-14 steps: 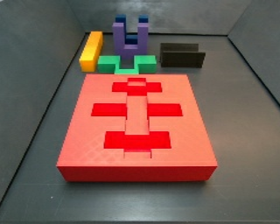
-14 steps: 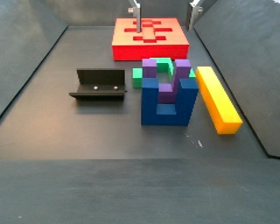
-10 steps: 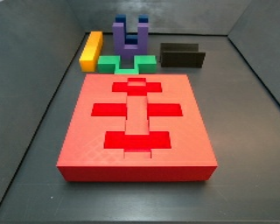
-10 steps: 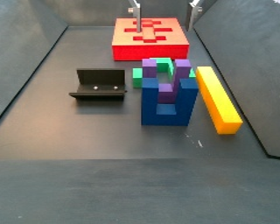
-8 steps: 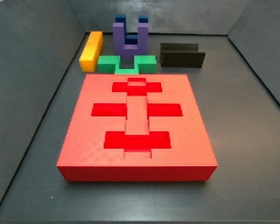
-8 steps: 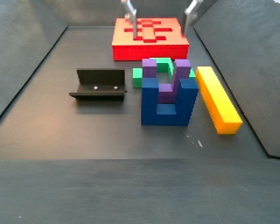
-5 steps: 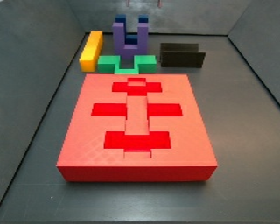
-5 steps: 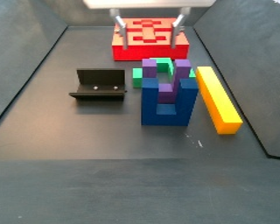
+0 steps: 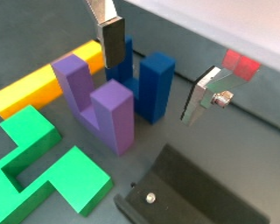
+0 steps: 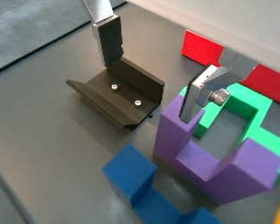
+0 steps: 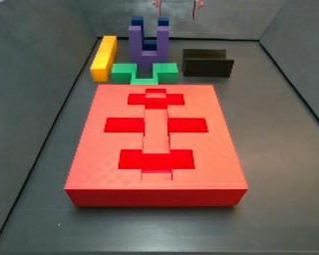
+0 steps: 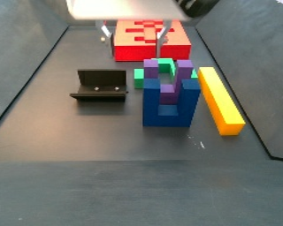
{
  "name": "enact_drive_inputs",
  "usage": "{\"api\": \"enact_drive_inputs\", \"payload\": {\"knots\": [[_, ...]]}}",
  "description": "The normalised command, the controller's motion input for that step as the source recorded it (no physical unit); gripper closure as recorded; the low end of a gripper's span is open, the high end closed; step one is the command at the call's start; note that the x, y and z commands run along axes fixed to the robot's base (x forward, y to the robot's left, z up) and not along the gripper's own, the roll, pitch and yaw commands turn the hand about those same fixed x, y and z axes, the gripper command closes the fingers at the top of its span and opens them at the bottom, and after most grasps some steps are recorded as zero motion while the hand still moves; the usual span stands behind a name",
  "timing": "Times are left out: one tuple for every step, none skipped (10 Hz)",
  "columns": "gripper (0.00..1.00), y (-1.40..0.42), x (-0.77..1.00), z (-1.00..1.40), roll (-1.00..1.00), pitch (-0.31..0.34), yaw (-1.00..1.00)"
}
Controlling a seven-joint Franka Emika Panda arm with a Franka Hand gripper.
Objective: Pick up the purple object. Move up. Move to above the board. Insert the purple object.
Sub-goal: Pick up the purple object.
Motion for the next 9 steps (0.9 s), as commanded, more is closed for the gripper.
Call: {"api": "enact_drive_inputs", "payload": {"knots": [[0.00, -0.12, 0.00, -0.19, -0.27, -0.274, -0.13], [0.00, -0.19, -0.10, 0.00, -0.18, -0.210, 0.00], [0.00, -0.23, -0.14, 0.08, -0.05, -0.160, 0.03], [0.00, -0.25, -0.18, 0.05, 0.00, -0.151, 0.05], [0.00, -0.16, -0.15, 0.00, 0.00, -0.107, 0.06], [0.00, -0.03, -0.12, -0.05, 0.04, -0.064, 0.09], [0.00, 0.00, -0.12, -0.17, 0.08, -0.031, 0.13], [0.00, 0.01, -0.13, -0.18, 0.12, -0.020, 0.17], [0.00, 0.00, -0.12, -0.09, 0.14, 0.000, 0.16]]}}
